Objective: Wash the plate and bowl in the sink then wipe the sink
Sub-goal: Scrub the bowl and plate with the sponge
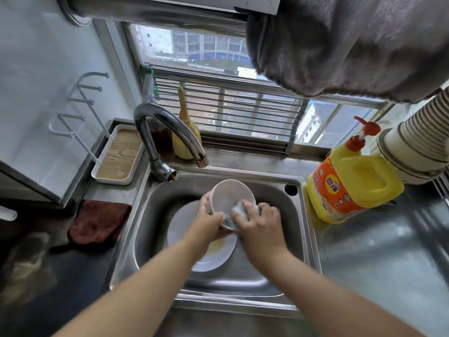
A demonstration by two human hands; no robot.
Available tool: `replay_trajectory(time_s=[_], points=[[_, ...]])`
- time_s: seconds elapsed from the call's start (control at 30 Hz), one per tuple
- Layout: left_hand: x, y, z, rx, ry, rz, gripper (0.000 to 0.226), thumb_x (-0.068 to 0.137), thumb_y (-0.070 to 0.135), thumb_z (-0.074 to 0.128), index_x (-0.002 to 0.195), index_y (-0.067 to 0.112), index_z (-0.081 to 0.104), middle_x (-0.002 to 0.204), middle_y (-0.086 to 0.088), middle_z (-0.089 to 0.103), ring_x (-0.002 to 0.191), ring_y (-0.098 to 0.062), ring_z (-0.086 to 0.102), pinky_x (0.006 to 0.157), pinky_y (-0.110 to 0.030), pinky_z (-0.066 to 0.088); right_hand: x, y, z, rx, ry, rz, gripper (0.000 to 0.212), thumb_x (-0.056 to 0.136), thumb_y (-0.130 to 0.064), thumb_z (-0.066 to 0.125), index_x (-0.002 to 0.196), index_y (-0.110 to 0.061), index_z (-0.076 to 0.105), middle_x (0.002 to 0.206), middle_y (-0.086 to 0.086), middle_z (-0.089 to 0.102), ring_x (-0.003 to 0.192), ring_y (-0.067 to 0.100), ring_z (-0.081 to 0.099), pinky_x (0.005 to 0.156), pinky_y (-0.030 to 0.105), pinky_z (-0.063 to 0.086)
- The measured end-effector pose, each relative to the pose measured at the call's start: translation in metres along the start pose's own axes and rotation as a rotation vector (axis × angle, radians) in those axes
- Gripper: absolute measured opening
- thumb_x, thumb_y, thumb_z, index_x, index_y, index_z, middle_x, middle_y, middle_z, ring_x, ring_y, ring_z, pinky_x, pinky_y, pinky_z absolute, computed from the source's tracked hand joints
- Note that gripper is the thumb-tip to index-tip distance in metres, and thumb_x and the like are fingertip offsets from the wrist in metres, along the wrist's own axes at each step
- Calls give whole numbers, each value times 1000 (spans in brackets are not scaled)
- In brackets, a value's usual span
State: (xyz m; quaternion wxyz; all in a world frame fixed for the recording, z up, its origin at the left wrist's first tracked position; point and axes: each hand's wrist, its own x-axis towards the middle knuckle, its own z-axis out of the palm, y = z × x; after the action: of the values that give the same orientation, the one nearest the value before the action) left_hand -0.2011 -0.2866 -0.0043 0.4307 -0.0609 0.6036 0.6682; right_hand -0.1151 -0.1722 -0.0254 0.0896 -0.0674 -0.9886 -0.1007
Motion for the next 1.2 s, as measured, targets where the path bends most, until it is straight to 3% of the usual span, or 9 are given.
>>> replay_trajectory(time_s=[0.13, 0.23, 0.37, 0.5, 0.6, 0.7, 0.9, 1.03, 1.2], points=[[1, -20, 2, 70, 100, 70, 71, 79, -11, 33, 126, 41, 43, 115, -8, 55, 94, -24, 57, 61, -31, 52, -17, -36, 1, 196, -136, 161, 45, 55, -41, 72, 98, -31, 68, 106, 3, 69, 73, 28, 62, 58, 38, 51], [7, -15, -27, 321, 44, 60, 68, 63, -1, 37, 119, 34, 54, 111, -12, 62, 93, -26, 59, 61, -35, 52, -36, -12, 17, 179, -18, -155, 49, 67, -32, 46, 112, -29, 65, 120, 3, 63, 92, 30, 56, 80, 40, 48], [4, 11, -22, 625, -118, -135, 61, 76, -9, 31, 117, 29, 57, 90, -8, 64, 79, -26, 64, 53, -36, 56, 7, 37, 14, -158, 106, -728, 29, 78, -25, 51, 98, -33, 71, 125, -7, 60, 114, 25, 42, 101, 38, 30], [2, 49, -13, 847, -274, -234, 52, 81, -11, 27, 110, 19, 58, 85, -9, 62, 76, -29, 65, 58, -43, 58, 37, 49, -8, -408, 203, -906, 29, 83, -27, 54, 109, -34, 66, 137, -11, 49, 122, 23, 43, 112, 37, 24], [1, 59, -20, 832, -310, -272, 55, 80, -10, 26, 114, 21, 55, 97, -12, 61, 90, -32, 64, 72, -46, 57, 21, 49, -5, -312, 258, -775, 28, 87, -17, 44, 109, -27, 58, 136, 0, 51, 111, 33, 45, 102, 44, 30], [-1, 39, -18, 441, -181, -160, 61, 82, -8, 31, 127, 30, 47, 110, -14, 58, 90, -30, 63, 75, -45, 58, 0, 34, 0, -173, 253, -413, 32, 73, -14, 60, 103, -21, 65, 124, 11, 61, 96, 34, 48, 86, 46, 35], [-5, -23, 10, 80, 9, 75, 76, 83, -15, 34, 135, 41, 37, 113, -5, 55, 86, -15, 59, 54, -24, 53, -24, -25, -3, 186, -97, 217, 49, 51, -31, 73, 100, -26, 68, 107, 4, 69, 75, 31, 62, 62, 40, 51], [-1, -17, -19, 384, -60, 43, 68, 79, -11, 37, 134, 27, 48, 86, -1, 61, 66, -9, 54, 51, -18, 46, -54, -9, 13, 190, -113, -120, 54, 63, -38, 55, 114, -27, 65, 119, 1, 65, 93, 28, 53, 77, 38, 51], [3, 14, -13, 734, -245, -158, 62, 80, -8, 31, 106, 43, 57, 97, -3, 66, 90, -24, 67, 72, -47, 59, 2, 44, 9, -249, 73, -778, 36, 69, -29, 65, 104, -33, 70, 129, -14, 57, 120, 21, 42, 105, 36, 29]])
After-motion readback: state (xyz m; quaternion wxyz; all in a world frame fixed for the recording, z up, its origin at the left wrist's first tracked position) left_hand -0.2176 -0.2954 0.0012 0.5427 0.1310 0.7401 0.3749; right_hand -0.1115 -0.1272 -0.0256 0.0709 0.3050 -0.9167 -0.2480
